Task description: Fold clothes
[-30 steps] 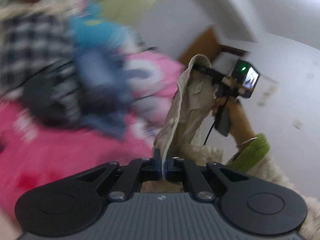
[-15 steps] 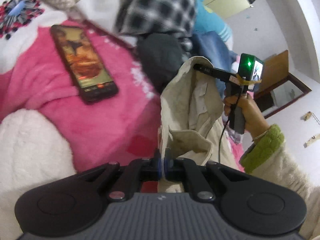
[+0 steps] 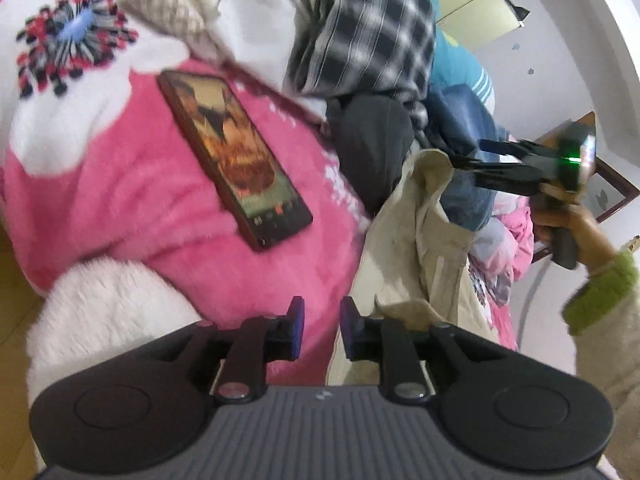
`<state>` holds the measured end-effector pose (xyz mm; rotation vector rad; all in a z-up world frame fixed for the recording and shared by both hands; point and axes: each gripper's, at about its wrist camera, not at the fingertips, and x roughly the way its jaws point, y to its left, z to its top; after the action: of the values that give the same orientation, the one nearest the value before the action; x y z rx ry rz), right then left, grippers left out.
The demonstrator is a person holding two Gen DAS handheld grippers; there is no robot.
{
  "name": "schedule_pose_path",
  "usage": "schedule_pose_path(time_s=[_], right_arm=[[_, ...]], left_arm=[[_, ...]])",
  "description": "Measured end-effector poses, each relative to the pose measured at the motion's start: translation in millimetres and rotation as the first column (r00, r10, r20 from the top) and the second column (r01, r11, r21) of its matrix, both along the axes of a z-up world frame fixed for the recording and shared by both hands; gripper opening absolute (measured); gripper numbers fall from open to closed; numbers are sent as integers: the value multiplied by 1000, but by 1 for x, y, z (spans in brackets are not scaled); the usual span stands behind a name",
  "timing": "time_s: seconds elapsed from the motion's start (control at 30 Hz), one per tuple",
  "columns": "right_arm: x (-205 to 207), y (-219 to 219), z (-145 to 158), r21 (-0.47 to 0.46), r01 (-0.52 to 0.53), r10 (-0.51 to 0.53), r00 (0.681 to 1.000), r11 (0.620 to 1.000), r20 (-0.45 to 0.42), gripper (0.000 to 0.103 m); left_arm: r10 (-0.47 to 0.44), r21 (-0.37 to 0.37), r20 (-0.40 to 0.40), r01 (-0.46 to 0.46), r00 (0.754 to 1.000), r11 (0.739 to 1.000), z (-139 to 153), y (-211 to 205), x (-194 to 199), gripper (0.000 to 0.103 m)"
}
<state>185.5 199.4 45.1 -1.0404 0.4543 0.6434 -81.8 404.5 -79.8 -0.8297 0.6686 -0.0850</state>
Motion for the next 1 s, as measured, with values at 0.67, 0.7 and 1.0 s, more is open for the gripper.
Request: schedule_pose_path(time_s=[0.67,0.7,1.0], right_arm=[[-91,-93,-70,482,270,-18,885,834,-465,47],[-86,-86,-78,468,257,-6,881,845,-472,47],[-48,-86,-99,496,308,-29,870,812,-492,3]], left_arm=[[-401,50,-98,407,911,912,21,-78,106,41],[-400,46,-114,407,909,912,18,-80,110,41],[-341,108,78,332,937,937,23,-83,107,6]])
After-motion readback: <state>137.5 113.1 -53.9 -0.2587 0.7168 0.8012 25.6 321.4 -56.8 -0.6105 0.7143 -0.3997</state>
